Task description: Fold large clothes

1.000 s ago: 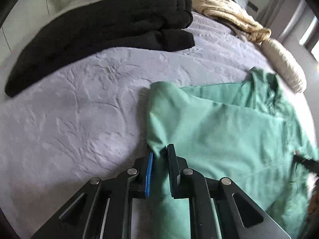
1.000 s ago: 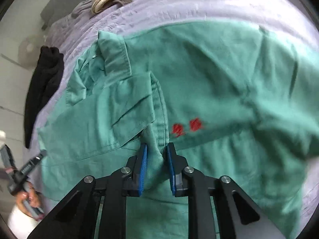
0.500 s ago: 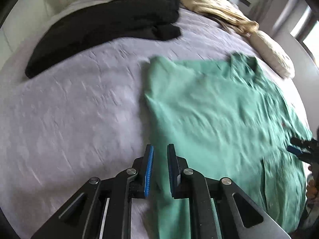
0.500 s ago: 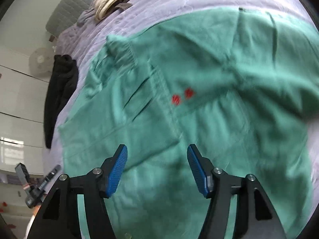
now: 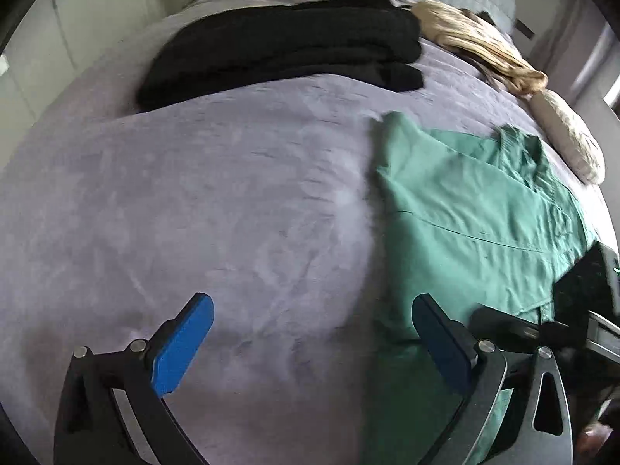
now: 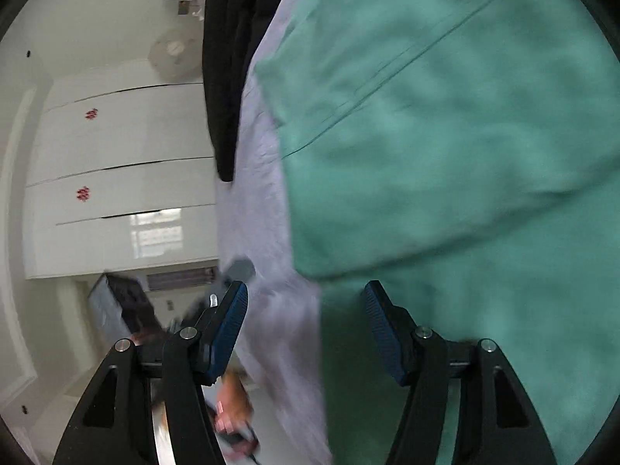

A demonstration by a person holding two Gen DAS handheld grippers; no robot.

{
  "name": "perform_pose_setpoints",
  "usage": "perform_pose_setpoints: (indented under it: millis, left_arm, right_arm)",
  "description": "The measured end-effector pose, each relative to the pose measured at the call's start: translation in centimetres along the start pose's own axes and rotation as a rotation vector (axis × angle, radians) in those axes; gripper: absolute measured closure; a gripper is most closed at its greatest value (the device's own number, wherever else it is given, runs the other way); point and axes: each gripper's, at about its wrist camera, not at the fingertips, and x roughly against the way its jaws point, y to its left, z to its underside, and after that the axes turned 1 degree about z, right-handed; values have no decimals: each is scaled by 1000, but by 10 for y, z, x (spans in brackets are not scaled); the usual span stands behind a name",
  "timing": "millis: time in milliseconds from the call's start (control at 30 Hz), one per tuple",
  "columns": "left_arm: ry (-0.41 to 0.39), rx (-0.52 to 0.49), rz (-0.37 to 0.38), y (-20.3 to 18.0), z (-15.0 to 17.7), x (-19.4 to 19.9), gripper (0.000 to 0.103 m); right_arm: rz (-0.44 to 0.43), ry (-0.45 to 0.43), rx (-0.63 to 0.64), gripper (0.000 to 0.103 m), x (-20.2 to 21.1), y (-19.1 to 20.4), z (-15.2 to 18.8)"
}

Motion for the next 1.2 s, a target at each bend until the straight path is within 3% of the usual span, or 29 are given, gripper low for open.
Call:
perform_pose_setpoints:
  millis: [33,100,133,167,233,333,400,600,700,733,767,833,900,1067,1133,1200]
  left_arm:
    - [-3,8,-21,6,1,2,1]
    - [-10,26,-35,16,1,6,1]
    - [-10,36,-33,22,3,8,1]
    - [-6,45,-30,27,3,8,1]
    - [-3,49,-30,35,4,7,1]
    - [7,47,-67,38,6,2,1]
    - [2,42,-44,36,6,3,1]
    - [8,-16,24,13,10,-2,1]
    - [-3,-64,80,-6,12,-3,1]
    - [-5,-86,97,-12,14,-5,1]
    - [4,-107,110,-19,16,-9,1]
    - [22,-122,121,-24,22,-14,1]
    - [50,-123,131,-27,31,-20,1]
    - [94,-65,147,-25,52,-28,1]
    - [102,-56,141,-26,61,-31,1]
    - [96,-63,129,-28,67,-30,1]
  right_arm:
    - [4,7,-3,38,-15,3,-1]
    - [-48,33,-12,66,-32,11,-2]
    - [-66,44,-6,92,-37,14,-1]
    - [-82,46,17,96,-41,20,0]
    - [-73,56,71,96,-49,33,2]
    - [48,118,110,96,-68,36,6]
    - [77,164,92,93,-67,31,14]
    - [144,-13,56,92,16,22,14]
    - [211,-59,241,92,35,59,-10]
    - [252,-69,323,88,38,76,-21]
    - [295,-80,386,64,39,89,-33]
    - [339,-99,429,29,33,104,-54]
    - [372,-96,444,29,30,106,-71]
    - [583,-84,493,29,-46,118,-99]
    - [725,-65,542,32,-80,115,-100]
    - [813,-74,593,85,-93,111,-96]
